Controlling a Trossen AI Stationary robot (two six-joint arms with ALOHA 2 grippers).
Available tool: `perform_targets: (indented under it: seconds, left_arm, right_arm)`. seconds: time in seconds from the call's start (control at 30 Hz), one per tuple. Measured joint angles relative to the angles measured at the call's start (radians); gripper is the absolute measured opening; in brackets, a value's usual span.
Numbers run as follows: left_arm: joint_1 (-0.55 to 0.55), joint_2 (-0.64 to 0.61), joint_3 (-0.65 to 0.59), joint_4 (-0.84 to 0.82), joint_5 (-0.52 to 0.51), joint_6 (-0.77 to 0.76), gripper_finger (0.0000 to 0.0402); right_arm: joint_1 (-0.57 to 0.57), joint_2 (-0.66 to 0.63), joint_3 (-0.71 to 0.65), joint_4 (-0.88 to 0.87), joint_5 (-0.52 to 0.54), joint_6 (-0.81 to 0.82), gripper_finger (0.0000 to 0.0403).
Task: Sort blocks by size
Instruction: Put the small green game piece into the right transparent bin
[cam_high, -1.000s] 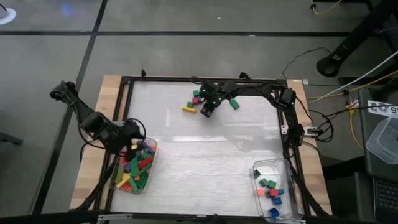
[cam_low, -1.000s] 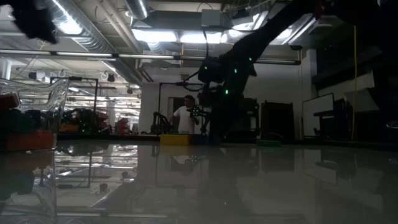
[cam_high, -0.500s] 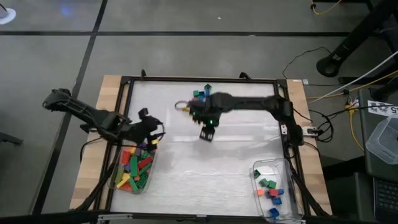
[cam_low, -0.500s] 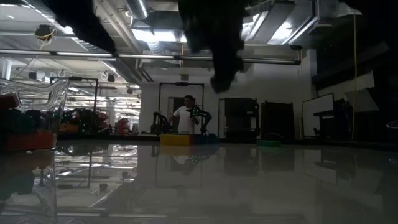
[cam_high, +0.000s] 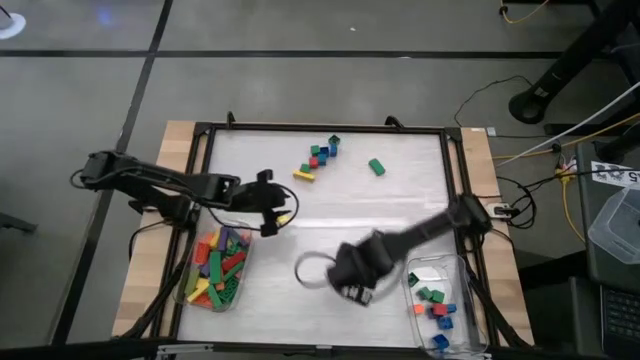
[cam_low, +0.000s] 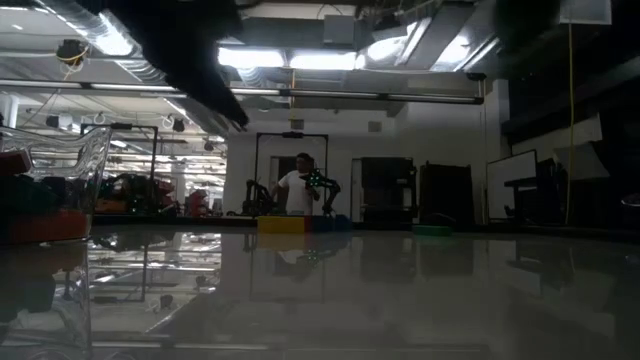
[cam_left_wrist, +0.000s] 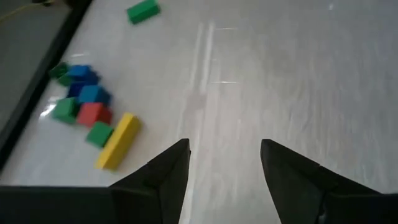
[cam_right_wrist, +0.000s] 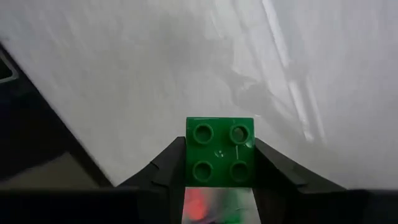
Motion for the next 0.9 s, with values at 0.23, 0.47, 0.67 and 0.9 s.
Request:
perform_targets:
  seconds: [0.23,0.47,0.67,0.9]
  left_arm:
    - [0.024,0.110,0.000,0.112,0.080,0.014,0.0184]
    - [0.024,0.175,0.000,0.190,0.080,0.014,0.0184]
    - [0.024,0.202,0.000,0.244,0.080,0.014,0.0184]
    - [0.037,0.203,0.000,0.273,0.073,0.014,0.0184]
  right_arm:
    - [0.217,-0.002,-0.005,0.008,0.049,0.328,0.0135]
    - [0.425,-0.002,-0.063,0.007,0.056,0.601,0.0136]
    - [0.568,-0.001,-0.099,0.008,0.054,0.765,0.0148]
    - [0.656,-0.001,-0.164,0.008,0.040,0.780,0.0151]
